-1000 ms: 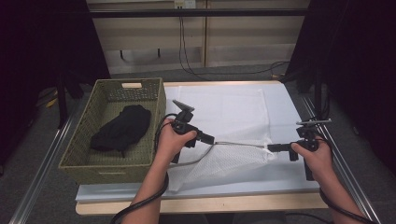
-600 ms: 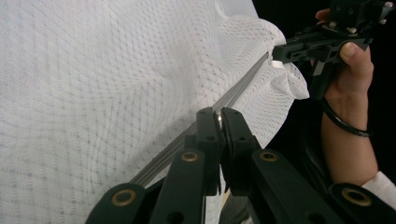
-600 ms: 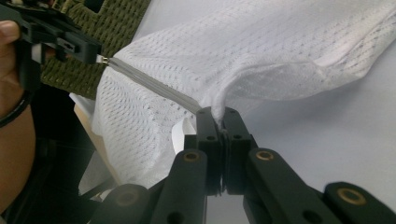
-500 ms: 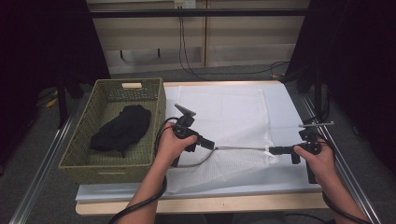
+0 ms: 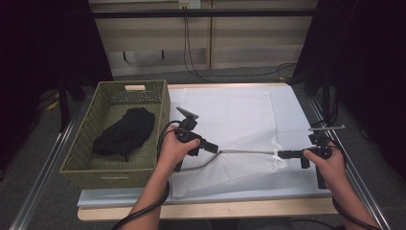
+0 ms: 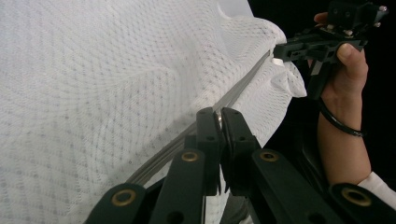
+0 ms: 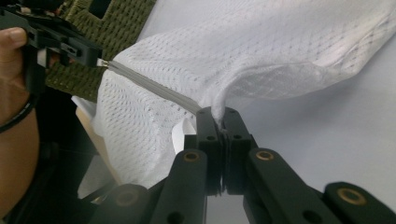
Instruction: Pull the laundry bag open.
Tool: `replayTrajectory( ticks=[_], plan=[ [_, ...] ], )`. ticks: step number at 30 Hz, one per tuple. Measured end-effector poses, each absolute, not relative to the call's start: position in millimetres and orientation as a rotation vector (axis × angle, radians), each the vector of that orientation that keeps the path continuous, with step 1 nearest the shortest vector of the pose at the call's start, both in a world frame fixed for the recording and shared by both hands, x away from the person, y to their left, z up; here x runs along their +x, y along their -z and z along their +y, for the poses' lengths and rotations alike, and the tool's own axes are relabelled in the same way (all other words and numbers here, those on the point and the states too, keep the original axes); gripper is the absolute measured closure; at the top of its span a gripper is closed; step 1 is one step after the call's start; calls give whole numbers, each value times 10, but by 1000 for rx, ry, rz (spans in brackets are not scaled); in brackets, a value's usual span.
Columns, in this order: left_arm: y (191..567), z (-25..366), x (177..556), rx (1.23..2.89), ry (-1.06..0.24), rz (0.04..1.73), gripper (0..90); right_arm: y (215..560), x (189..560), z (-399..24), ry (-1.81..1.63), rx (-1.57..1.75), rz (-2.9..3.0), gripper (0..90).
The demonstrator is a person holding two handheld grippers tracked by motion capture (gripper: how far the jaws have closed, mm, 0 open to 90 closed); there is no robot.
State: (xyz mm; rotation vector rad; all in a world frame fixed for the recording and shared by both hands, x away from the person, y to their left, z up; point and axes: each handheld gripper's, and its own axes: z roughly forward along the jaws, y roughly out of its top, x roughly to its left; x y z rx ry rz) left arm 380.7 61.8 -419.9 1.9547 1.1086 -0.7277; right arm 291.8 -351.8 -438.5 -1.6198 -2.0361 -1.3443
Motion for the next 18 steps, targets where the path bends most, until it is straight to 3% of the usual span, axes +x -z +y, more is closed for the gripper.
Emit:
replayTrajectory(
  ticks=[18],
  plan=[
    [4187,698,3810,1950,730,1126,867,4399,2886,-3536,1332,-1625,-2036,893]
  ],
)
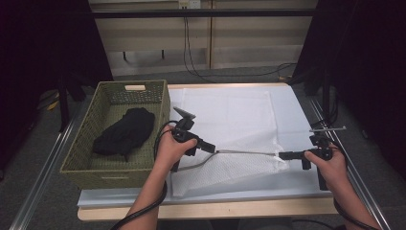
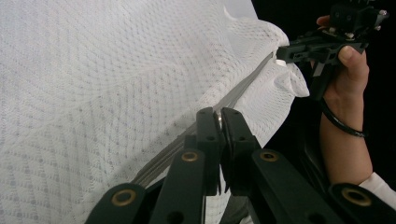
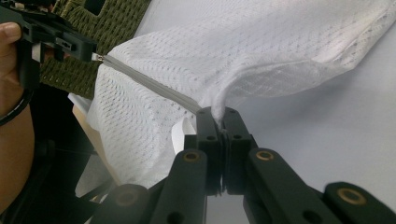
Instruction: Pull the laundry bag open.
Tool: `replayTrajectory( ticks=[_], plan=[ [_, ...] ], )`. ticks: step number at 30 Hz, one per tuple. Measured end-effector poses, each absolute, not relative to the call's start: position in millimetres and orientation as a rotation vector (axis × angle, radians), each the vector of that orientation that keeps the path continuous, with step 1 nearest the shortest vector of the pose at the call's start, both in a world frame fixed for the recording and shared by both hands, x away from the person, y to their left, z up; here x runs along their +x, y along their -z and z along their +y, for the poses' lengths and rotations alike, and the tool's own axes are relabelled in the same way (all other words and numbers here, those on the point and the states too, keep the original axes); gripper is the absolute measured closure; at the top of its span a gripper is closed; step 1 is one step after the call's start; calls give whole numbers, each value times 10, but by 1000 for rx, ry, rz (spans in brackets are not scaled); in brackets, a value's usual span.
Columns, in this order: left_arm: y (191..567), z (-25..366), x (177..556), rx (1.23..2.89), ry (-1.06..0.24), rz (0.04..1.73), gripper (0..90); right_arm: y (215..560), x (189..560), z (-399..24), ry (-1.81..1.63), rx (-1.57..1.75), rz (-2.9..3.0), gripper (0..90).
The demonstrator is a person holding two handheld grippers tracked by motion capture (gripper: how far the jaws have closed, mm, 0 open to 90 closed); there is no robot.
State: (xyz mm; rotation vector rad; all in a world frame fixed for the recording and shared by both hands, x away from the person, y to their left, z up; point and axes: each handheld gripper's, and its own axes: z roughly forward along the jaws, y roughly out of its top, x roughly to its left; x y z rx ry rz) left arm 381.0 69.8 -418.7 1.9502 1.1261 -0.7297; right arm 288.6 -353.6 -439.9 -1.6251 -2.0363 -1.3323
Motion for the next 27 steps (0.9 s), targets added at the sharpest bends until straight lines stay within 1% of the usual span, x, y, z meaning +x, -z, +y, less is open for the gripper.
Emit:
replayTrajectory(
  ticks=[2,6,8,10,11,13,14,19,20,24,27],
  plan=[
    [4186,714,3819,1955,725,1115,867,4401,2887,-3533,1334,-1625,-2039,894],
    [4166,752,3814,1958,695,1146,867,4393,2882,-3552,1329,-1636,-2038,894],
    [4158,751,3807,1955,713,1141,867,4400,2880,-3572,1329,-1647,-2035,893],
    [4157,739,3803,1961,692,1143,867,4407,2881,-3581,1335,-1648,-2035,893],
    [4154,744,3806,1953,713,1142,867,4405,2882,-3583,1330,-1648,-2036,894],
    [4151,758,3809,1964,694,1132,867,4398,2880,-3581,1335,-1646,-2035,893],
    [4136,760,3801,1953,718,1137,867,4398,2880,-3581,1336,-1643,-2039,893],
    [4048,769,3763,1958,699,1137,867,4394,2879,-3575,1342,-1635,-2032,893],
    [4034,775,3761,1963,676,1139,867,4392,2879,-3575,1341,-1632,-2033,894],
    [4022,838,3771,1947,680,1146,867,4393,2875,-3604,1341,-1651,-2027,893],
    [4034,815,3766,1951,676,1158,867,4390,2878,-3608,1341,-1658,-2040,893]
  ],
)
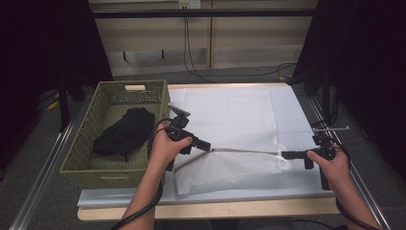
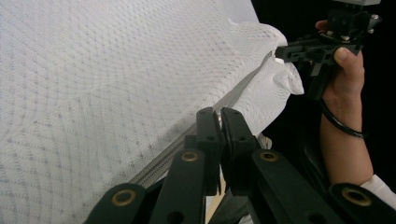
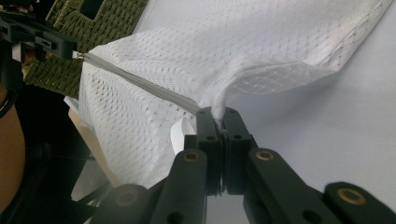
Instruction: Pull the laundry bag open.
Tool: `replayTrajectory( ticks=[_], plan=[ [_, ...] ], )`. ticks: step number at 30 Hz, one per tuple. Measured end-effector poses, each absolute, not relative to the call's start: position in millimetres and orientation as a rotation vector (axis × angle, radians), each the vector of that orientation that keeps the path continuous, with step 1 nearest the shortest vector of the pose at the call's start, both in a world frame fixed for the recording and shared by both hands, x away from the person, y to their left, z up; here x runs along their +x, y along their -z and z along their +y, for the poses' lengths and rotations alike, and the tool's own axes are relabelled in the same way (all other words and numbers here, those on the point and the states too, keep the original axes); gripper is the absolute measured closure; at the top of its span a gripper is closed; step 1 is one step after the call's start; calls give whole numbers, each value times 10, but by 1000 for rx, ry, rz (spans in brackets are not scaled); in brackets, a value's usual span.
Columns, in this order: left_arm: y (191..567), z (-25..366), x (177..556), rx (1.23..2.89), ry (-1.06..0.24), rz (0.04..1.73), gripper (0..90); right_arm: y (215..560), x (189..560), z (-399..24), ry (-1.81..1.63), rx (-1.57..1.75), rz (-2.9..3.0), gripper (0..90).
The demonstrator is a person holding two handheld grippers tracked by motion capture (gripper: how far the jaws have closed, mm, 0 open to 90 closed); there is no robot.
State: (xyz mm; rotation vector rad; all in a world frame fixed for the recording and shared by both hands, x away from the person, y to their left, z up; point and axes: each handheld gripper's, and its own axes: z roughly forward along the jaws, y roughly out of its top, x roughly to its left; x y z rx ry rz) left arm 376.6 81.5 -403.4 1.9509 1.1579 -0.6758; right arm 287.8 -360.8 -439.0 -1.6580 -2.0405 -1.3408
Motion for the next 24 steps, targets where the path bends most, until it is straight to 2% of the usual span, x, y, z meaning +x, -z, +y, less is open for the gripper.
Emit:
replayTrajectory(
  ticks=[24],
  plan=[
    [3989,929,3765,1936,660,1167,867,4392,2876,-3611,1329,-1651,-2037,893]
  ],
)
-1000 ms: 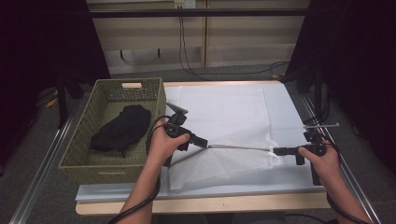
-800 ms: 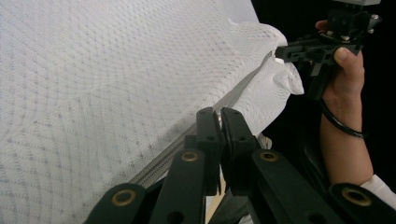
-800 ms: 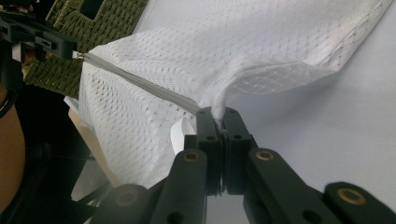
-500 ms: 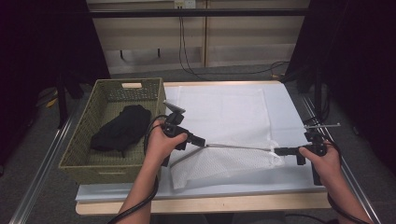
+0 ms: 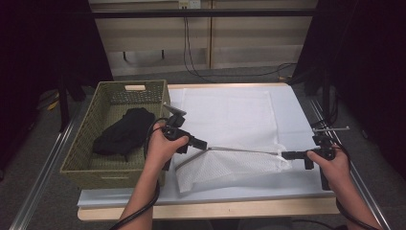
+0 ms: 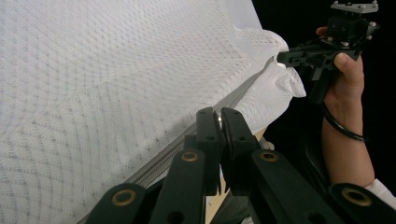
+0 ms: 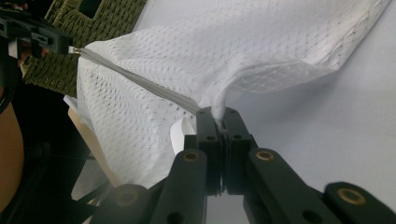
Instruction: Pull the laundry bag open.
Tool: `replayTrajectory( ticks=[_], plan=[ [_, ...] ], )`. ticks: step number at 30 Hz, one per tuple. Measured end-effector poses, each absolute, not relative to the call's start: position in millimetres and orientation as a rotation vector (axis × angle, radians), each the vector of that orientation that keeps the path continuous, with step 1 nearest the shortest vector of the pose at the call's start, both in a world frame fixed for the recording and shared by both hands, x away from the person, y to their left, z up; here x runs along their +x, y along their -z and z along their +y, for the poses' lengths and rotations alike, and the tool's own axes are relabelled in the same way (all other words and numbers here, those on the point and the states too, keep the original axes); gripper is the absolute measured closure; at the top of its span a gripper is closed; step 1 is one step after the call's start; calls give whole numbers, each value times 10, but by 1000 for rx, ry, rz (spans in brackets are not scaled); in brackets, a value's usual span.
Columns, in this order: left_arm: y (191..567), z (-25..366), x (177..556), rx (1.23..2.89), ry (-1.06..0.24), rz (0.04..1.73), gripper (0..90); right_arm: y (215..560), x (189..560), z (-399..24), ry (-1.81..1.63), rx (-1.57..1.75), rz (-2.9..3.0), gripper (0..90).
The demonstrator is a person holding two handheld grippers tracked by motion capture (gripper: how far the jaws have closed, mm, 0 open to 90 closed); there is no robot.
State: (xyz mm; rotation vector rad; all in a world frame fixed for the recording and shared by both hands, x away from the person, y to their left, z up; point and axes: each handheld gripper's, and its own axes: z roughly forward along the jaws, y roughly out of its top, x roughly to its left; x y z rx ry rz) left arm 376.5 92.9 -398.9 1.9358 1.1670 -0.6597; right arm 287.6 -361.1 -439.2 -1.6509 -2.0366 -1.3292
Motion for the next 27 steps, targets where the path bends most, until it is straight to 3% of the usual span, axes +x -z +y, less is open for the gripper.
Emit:
replayTrajectory(
  ticks=[27],
  plan=[
    [3952,1089,3774,1909,642,1231,867,4405,2880,-3620,1318,-1660,-2041,893]
  ],
)
